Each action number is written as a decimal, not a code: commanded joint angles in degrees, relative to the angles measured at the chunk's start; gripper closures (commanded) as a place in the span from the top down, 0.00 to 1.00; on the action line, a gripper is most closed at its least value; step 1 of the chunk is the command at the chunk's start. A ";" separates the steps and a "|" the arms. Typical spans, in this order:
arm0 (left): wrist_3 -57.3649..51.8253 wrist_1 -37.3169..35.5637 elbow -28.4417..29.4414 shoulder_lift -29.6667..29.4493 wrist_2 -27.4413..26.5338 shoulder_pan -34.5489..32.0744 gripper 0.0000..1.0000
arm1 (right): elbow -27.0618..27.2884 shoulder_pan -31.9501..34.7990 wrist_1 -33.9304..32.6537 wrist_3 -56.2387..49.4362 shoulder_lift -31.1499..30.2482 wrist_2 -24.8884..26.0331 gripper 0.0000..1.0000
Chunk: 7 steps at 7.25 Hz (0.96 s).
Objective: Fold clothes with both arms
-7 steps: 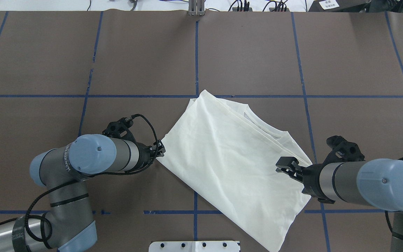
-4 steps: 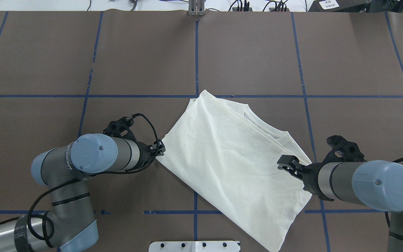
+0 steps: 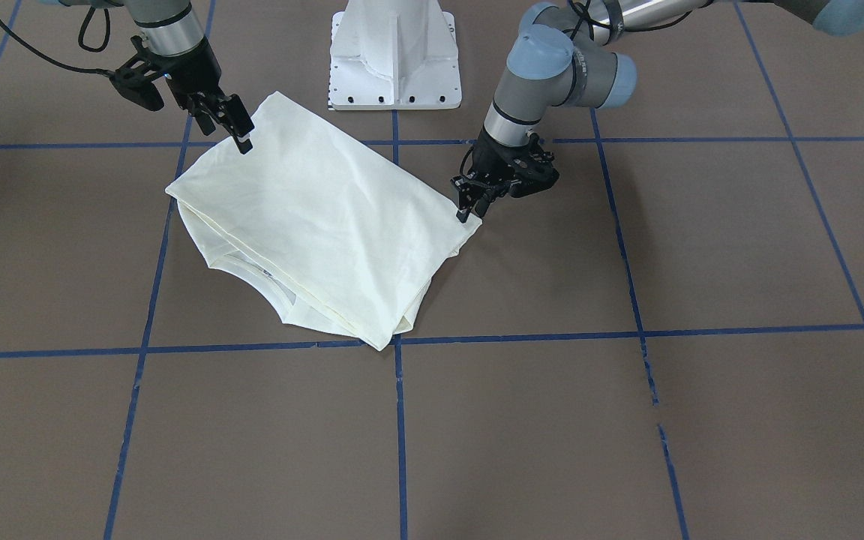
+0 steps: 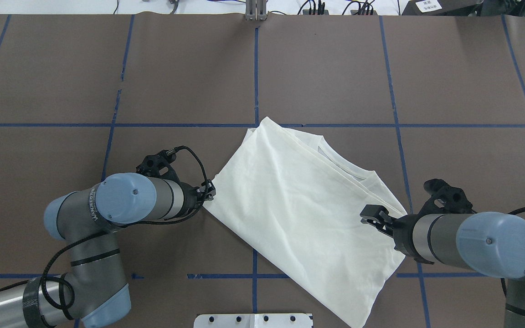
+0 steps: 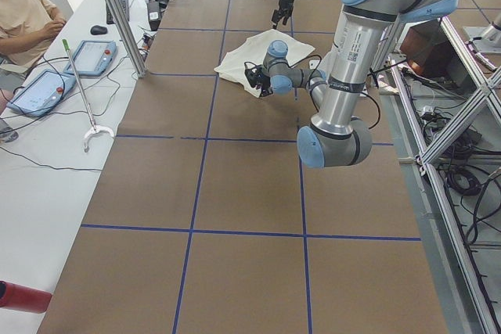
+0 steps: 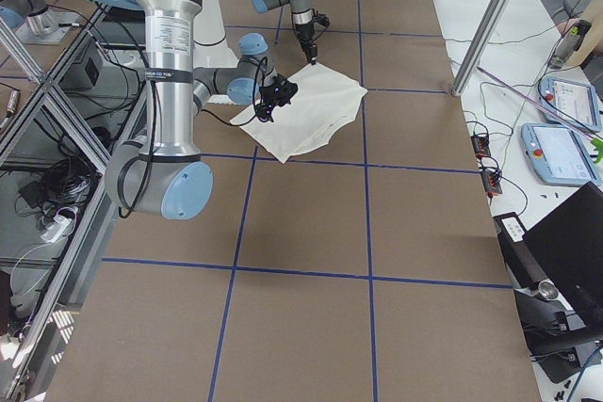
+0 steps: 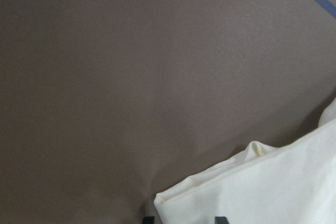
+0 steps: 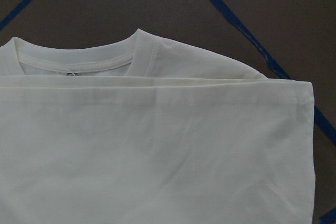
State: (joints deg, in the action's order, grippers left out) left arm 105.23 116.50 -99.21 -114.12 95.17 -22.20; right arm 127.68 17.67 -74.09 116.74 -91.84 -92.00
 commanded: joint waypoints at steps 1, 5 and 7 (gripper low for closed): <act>-0.29 -0.04 0.51 -0.05 -0.16 -0.12 0.30 | -0.33 -0.09 0.00 -0.02 0.00 0.07 1.00; -5.09 -3.37 -0.19 -0.05 -0.34 -2.57 0.00 | -0.50 -0.27 0.00 0.07 0.26 -0.02 1.00; -12.20 -3.56 0.33 -0.75 0.10 -7.73 0.00 | -0.59 -0.45 0.09 0.15 1.92 -0.02 1.00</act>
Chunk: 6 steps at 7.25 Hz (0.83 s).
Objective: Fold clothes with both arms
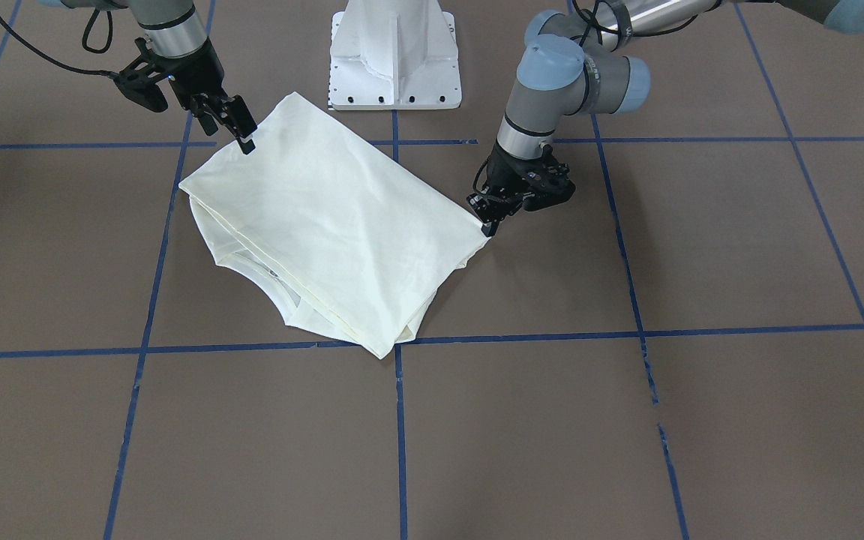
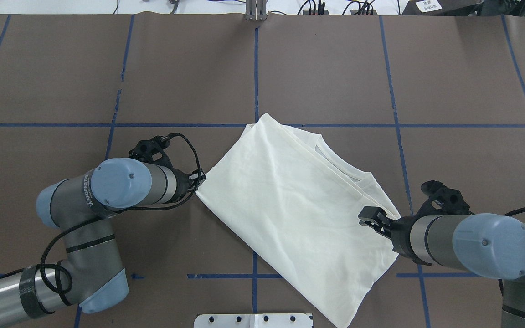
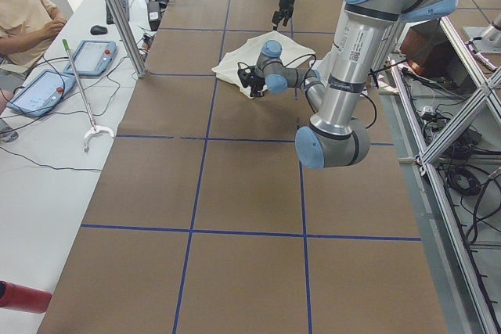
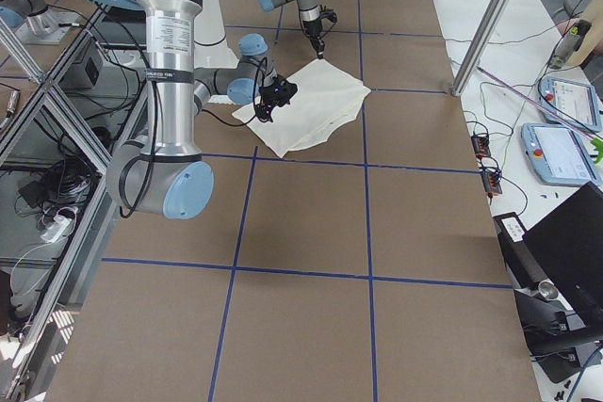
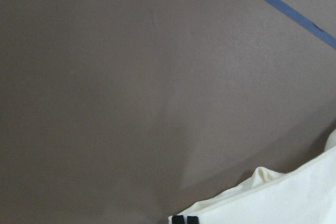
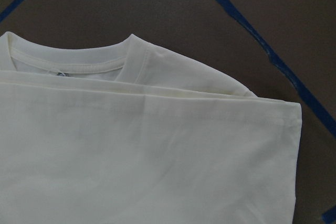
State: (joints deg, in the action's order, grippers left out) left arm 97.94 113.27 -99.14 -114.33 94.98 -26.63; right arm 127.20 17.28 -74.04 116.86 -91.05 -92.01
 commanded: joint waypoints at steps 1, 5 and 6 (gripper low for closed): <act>-7.73 0.37 3.91 -4.20 0.47 -8.91 0.00 | -0.37 -0.06 0.03 0.12 1.93 0.16 1.00; -10.48 19.50 41.88 -26.81 3.81 -19.77 0.00 | -4.59 0.03 0.12 0.74 9.31 5.00 1.00; -11.44 19.62 41.49 -26.82 3.99 -19.78 0.35 | -5.20 -0.14 0.12 0.83 10.19 5.17 1.00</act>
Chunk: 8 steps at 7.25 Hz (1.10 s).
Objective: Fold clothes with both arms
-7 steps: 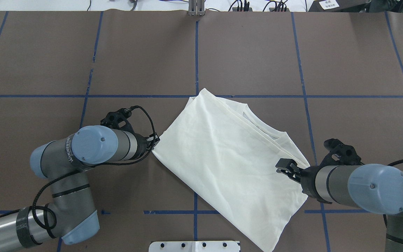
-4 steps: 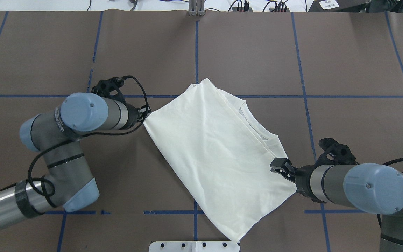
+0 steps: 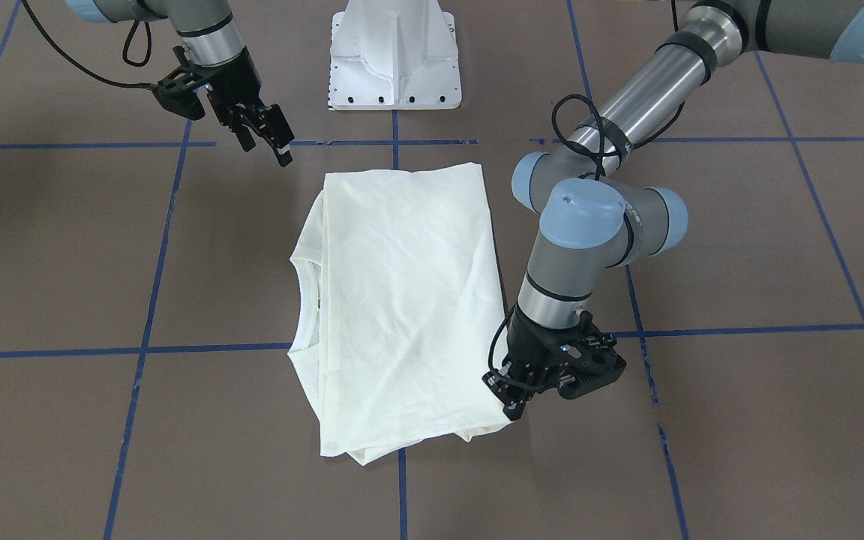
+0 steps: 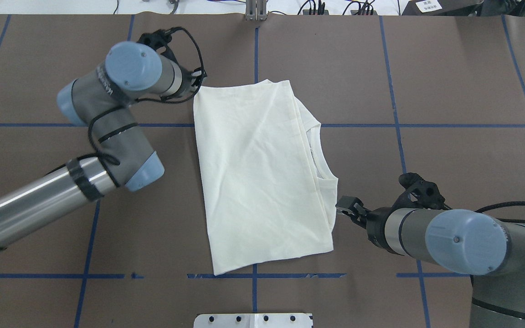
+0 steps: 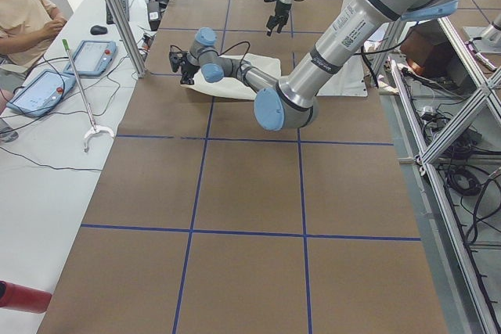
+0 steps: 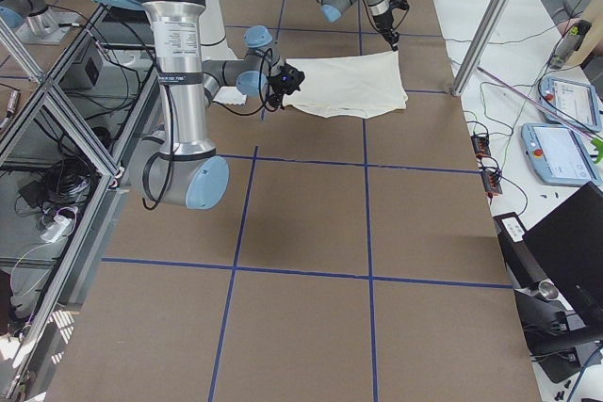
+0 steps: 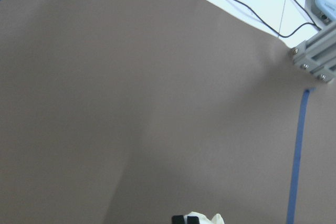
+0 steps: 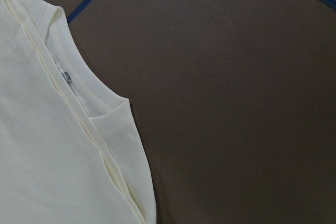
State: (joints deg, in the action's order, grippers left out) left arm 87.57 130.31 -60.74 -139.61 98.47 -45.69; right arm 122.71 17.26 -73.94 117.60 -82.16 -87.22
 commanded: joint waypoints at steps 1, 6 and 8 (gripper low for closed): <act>-0.56 1.01 -4.57 0.11 3.80 -0.72 0.38 | -3.24 -0.12 -0.06 0.26 4.17 0.38 1.00; 1.64 -2.96 -23.19 12.69 10.86 0.16 0.40 | -17.06 -1.08 -1.37 7.11 15.35 0.29 0.89; 1.64 -2.96 -23.28 12.69 10.78 0.16 0.40 | -18.12 -1.26 -1.38 7.03 15.98 0.29 0.82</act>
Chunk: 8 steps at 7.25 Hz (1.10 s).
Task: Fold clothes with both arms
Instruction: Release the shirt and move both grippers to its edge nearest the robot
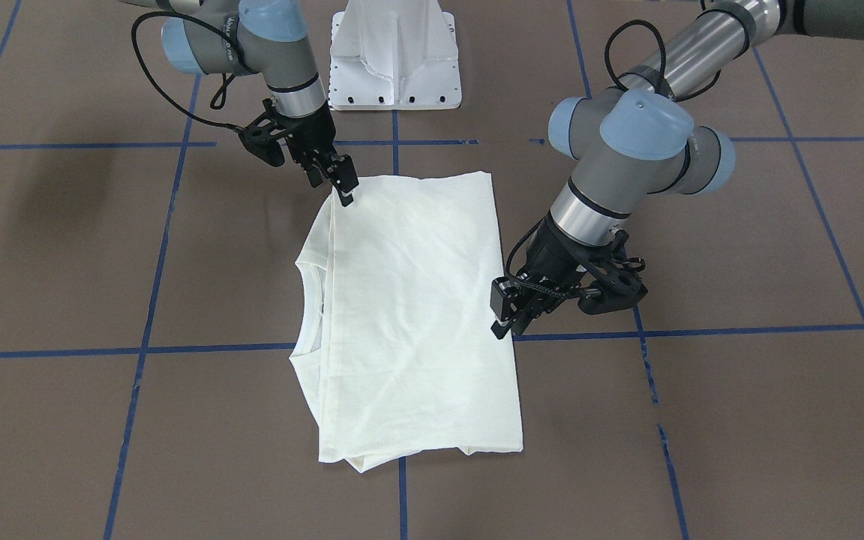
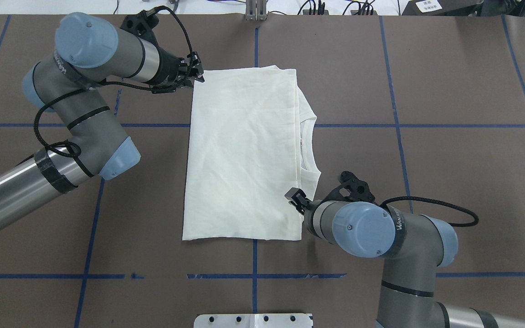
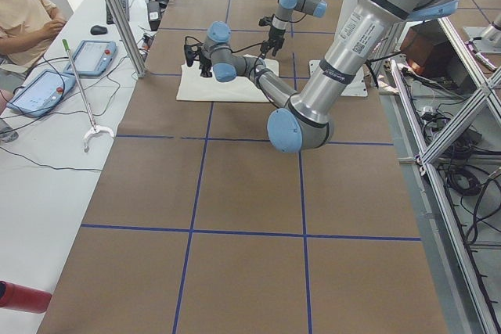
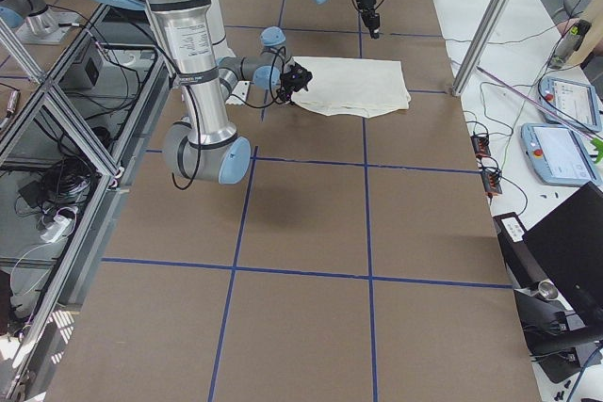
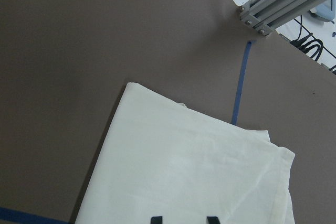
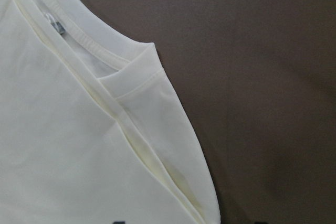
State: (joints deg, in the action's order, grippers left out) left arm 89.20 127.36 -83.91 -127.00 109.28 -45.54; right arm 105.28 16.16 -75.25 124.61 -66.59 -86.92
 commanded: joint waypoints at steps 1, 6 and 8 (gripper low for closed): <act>0.01 -0.01 -0.02 0.09 -0.03 0.02 0.40 | -1.21 -0.25 -0.07 0.02 0.41 -0.09 0.82; 0.01 -0.01 -0.20 0.26 -0.03 0.02 0.40 | -1.13 -0.95 -0.07 0.02 0.41 -0.35 0.24; 0.01 -0.01 -1.16 0.97 -0.11 0.11 0.40 | -1.04 -0.86 -0.07 -0.07 0.32 -0.44 0.00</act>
State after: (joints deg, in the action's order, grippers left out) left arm 89.21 127.35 -84.61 -126.31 109.23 -45.47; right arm 104.19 15.25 -75.33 124.57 -66.21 -87.33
